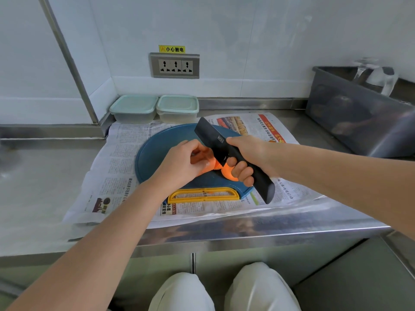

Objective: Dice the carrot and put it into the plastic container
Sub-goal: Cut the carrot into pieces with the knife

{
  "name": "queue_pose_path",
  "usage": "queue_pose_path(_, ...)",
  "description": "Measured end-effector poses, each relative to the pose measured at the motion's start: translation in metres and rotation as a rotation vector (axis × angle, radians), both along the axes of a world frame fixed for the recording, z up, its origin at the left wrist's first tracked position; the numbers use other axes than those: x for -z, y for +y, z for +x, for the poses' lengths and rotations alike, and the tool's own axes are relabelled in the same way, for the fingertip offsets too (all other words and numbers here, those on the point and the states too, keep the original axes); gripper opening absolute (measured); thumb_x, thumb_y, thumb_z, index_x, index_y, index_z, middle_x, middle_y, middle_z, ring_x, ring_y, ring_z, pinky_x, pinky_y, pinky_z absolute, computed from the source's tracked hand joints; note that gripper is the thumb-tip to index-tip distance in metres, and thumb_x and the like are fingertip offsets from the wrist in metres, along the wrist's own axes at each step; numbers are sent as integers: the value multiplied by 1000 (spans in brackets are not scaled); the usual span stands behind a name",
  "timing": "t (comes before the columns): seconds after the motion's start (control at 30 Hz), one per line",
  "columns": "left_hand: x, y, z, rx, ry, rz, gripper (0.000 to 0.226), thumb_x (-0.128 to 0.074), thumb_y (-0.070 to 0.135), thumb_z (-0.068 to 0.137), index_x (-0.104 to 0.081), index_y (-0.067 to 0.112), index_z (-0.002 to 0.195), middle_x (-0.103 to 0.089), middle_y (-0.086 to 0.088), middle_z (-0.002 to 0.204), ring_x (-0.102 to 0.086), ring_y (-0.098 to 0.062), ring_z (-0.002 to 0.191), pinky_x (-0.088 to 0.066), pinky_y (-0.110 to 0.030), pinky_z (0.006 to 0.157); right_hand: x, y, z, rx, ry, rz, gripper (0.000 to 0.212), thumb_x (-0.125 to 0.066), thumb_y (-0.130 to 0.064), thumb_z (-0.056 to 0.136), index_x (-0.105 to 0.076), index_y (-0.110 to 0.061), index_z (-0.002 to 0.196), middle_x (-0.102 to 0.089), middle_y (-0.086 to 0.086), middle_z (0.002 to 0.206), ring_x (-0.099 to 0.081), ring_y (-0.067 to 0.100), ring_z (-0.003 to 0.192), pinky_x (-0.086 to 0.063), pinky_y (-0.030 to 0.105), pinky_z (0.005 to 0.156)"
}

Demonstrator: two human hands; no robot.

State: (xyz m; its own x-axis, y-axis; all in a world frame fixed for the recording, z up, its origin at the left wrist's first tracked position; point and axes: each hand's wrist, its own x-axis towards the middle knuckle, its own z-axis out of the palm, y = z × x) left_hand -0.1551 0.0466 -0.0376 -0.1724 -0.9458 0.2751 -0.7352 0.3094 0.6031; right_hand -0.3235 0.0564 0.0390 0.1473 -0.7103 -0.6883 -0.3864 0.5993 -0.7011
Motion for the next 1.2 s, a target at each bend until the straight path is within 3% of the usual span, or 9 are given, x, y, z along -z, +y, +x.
queue_pose_path(0.27,-2,0,0,28,85,13,20,-71,28,83,-60,29,98,-62,5,100,-59,-7,90,-45,-18,74,10,-8,5,19,-19,26,57,-24,-55,98,-37,-17,58,-29,-3,46,-25,11,31,-27,14,33)
queue_pose_path(0.4,0,0,0,29,100,21,19,-70,28,83,-62,27,100,-62,5,101,-58,-1,87,-38,-7,69,18,-10,11,26,-7,40,57,-25,-56,97,-38,-16,58,-31,-2,45,-26,12,30,-28,15,34)
queue_pose_path(0.57,-1,-2,3,23,89,21,24,-69,26,84,-63,21,108,-62,5,105,-58,1,84,-39,-3,65,22,-7,16,54,-5,17,55,-28,-53,97,-38,-16,59,-32,-2,43,-27,13,30,-30,14,35)
queue_pose_path(0.67,0,-4,4,21,87,32,25,-66,24,87,-63,21,111,-64,5,107,-60,-4,93,-41,-8,73,28,-5,21,86,-2,-3,55,-28,-54,97,-39,-15,60,-33,-1,42,-27,13,30,-31,14,36)
queue_pose_path(0.8,1,-6,5,23,109,44,25,-65,24,88,-63,21,113,-66,5,109,-62,-7,99,-49,-24,87,38,-3,29,136,49,-50,54,-34,-56,94,-43,-13,63,-37,2,43,-30,17,30,-33,18,37)
queue_pose_path(1.2,2,-8,8,17,129,52,25,-65,27,88,-62,22,113,-67,7,108,-62,-5,99,-48,-19,85,50,-4,33,104,82,-26,57,-32,-62,94,-44,-12,69,-39,2,45,-34,16,32,-36,19,37)
